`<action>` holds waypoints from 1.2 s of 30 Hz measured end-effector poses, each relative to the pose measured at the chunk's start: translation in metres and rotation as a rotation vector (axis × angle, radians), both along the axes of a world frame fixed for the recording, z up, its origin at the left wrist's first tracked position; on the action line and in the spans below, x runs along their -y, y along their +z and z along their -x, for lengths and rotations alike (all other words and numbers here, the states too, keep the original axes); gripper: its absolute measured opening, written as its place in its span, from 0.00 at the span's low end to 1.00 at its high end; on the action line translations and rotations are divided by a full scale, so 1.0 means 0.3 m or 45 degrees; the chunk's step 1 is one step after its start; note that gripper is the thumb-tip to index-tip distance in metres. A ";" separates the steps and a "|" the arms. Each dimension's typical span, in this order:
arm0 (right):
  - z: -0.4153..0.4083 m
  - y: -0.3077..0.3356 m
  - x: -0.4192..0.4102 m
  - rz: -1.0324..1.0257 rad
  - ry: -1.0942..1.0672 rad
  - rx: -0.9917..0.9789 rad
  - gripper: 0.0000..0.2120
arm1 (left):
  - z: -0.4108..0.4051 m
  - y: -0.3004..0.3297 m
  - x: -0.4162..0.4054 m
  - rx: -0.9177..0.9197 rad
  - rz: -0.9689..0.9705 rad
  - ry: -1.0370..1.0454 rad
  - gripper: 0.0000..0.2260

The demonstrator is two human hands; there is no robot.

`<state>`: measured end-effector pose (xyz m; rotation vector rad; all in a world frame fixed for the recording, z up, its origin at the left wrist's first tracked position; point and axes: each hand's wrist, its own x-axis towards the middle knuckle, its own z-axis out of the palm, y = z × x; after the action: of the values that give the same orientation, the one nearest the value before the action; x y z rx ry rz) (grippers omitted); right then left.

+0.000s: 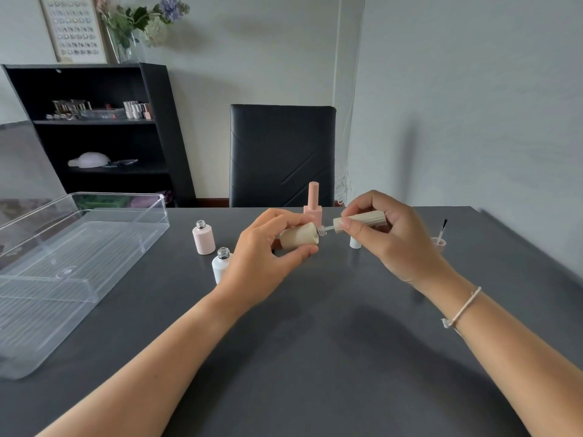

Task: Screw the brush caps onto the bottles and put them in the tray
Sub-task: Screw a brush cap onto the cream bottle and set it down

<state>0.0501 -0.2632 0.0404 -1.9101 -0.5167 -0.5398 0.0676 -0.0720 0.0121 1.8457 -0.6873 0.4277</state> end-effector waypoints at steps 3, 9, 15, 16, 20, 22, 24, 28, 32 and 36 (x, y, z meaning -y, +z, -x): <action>0.003 -0.004 -0.003 0.100 0.024 0.007 0.02 | 0.003 -0.002 0.004 -0.013 -0.012 -0.021 0.14; 0.005 -0.015 -0.009 0.190 0.102 0.033 0.03 | 0.005 -0.007 0.004 -0.017 -0.038 -0.033 0.15; -0.001 -0.027 -0.006 0.252 -0.039 0.056 0.06 | 0.009 -0.009 0.006 -0.019 -0.025 -0.010 0.15; -0.001 -0.027 -0.007 0.271 -0.083 0.064 0.10 | 0.010 -0.009 0.007 -0.016 -0.030 -0.009 0.15; -0.007 -0.027 -0.009 0.310 -0.211 0.053 0.30 | 0.016 -0.010 0.010 -0.007 -0.045 -0.011 0.15; -0.003 -0.027 -0.004 0.312 -0.192 0.004 0.27 | 0.018 -0.008 0.010 0.000 -0.044 -0.008 0.15; 0.003 -0.027 0.000 0.253 -0.086 -0.085 0.17 | 0.019 -0.005 0.010 0.007 -0.039 -0.004 0.15; 0.004 -0.030 0.001 0.176 0.073 -0.142 0.05 | 0.019 -0.003 0.009 0.012 -0.035 0.004 0.15; 0.004 -0.026 0.002 0.223 0.018 -0.085 0.11 | 0.020 -0.004 0.005 0.014 -0.033 0.013 0.14; 0.003 -0.024 -0.003 0.207 -0.147 -0.057 0.30 | 0.021 -0.005 0.008 0.015 -0.056 0.007 0.14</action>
<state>0.0493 -0.2623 0.0332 -2.1119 -0.4346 -0.5420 0.0613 -0.0745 0.0106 1.8881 -0.7052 0.4306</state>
